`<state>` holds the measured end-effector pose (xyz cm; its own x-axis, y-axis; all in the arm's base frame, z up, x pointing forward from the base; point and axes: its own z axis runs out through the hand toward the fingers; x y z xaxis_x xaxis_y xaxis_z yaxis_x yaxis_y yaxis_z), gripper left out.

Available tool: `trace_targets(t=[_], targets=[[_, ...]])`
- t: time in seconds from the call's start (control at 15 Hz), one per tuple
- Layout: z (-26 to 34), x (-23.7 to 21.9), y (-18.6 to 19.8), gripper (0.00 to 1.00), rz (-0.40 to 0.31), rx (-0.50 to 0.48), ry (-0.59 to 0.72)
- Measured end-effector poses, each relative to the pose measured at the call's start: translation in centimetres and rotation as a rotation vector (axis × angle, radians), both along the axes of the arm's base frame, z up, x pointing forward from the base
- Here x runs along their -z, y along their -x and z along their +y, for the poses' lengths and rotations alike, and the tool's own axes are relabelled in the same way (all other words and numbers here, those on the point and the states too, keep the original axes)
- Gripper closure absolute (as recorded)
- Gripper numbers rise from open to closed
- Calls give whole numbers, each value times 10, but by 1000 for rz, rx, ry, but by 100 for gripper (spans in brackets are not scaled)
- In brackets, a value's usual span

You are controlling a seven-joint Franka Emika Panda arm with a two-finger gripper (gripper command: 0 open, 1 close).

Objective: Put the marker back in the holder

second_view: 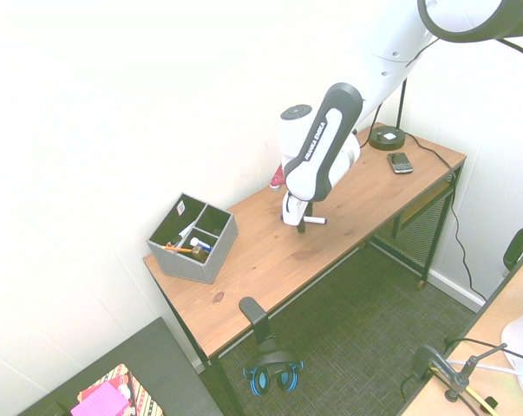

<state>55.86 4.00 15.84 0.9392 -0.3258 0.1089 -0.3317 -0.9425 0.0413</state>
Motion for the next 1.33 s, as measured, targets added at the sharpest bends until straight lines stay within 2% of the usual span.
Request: trace_targets(t=[0.73, 0.87, 1.0, 1.2, 1.33], targets=[[0, 1, -4, 100, 12, 16, -4], [1, -1, -7, 100, 36, 59, -26], [20, -19, -13, 100, 118, 130, -109], [41, -61, -11, 100, 289, 208, -145], [57, -88, -20, 100, 392, 253, -214]])
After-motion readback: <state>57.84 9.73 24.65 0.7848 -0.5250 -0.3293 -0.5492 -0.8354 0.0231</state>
